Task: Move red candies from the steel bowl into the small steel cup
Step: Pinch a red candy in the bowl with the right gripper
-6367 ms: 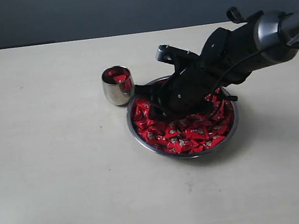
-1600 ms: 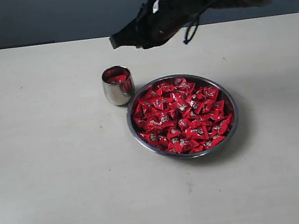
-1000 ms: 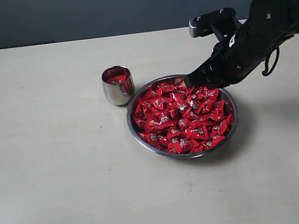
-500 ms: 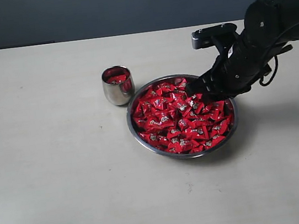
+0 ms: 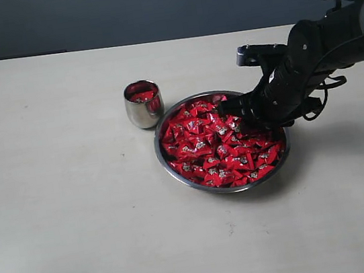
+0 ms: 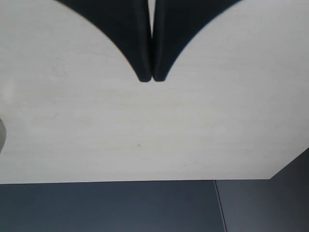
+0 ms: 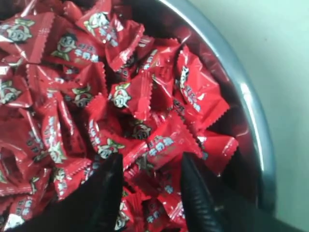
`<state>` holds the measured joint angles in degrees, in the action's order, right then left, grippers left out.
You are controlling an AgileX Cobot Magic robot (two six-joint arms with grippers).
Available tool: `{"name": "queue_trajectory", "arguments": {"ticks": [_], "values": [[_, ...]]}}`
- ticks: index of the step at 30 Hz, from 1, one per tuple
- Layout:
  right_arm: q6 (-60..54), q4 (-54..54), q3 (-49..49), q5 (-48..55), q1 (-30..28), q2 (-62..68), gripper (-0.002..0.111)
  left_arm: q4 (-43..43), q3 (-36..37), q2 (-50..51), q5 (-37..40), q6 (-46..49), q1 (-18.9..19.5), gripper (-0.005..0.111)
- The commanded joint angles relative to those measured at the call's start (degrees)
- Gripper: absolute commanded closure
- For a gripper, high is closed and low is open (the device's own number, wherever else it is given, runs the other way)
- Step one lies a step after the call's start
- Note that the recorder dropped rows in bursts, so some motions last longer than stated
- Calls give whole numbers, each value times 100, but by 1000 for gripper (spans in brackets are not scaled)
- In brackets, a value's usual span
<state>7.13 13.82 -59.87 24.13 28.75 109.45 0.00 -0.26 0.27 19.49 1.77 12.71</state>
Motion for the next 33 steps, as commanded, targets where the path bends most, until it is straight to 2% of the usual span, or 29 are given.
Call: {"name": "queue_trajectory", "arguments": {"ticks": [1,31,33], "values": [[183,84,19,-156,-31,27,69,-35,26,-27,-58,-8,-27,106],[424,84,8,-521,-31,308,69,-35,26,-27,-58,-8,-27,106],[424,84,8,-530,-31,308,74,-35,26,-27,-58,-8,-27,106]]}}
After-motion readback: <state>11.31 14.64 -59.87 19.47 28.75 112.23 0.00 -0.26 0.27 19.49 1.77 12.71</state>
